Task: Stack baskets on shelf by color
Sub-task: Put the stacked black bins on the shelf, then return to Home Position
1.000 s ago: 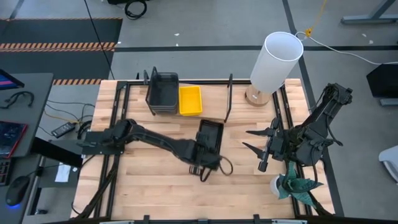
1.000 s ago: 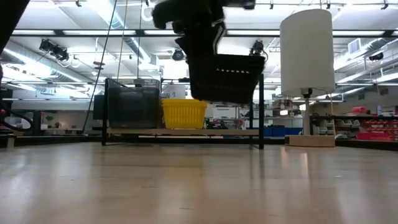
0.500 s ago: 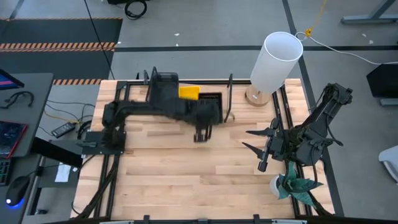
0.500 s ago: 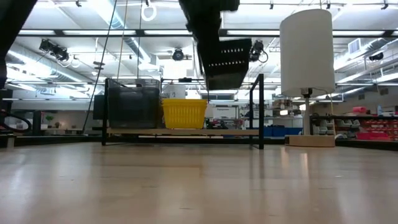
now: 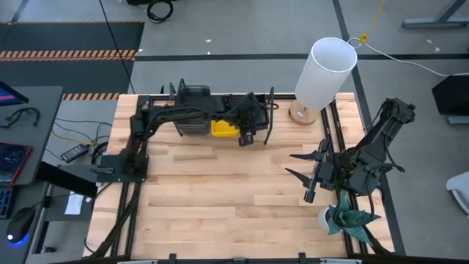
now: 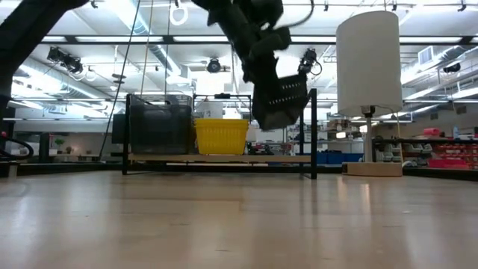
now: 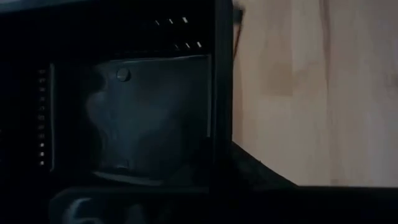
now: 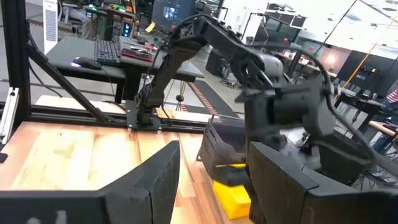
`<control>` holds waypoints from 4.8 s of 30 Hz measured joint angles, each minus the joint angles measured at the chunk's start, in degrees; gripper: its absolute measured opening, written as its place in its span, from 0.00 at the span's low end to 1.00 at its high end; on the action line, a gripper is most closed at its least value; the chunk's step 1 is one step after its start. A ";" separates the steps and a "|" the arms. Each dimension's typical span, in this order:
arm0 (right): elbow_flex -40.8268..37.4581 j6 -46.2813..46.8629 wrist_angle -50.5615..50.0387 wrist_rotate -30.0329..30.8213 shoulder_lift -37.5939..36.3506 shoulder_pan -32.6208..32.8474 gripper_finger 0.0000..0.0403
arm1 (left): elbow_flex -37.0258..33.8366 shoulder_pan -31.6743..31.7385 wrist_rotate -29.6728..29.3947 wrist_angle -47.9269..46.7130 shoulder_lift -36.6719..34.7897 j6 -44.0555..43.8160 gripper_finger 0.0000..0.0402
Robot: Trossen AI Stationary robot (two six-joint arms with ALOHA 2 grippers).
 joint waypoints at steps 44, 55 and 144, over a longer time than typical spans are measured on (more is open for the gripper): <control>-9.31 4.51 1.00 -7.05 -8.77 0.00 0.33 | -10.59 -10.19 -5.16 3.82 -8.25 1.38 0.40; -21.70 -3.37 12.28 -13.60 -21.90 -0.17 0.17 | -31.21 -14.72 -6.19 19.78 -23.34 -4.08 0.34; -55.87 5.77 25.80 -64.08 -43.10 -53.81 0.06 | -105.83 -15.92 -23.22 40.43 -116.34 -8.73 0.02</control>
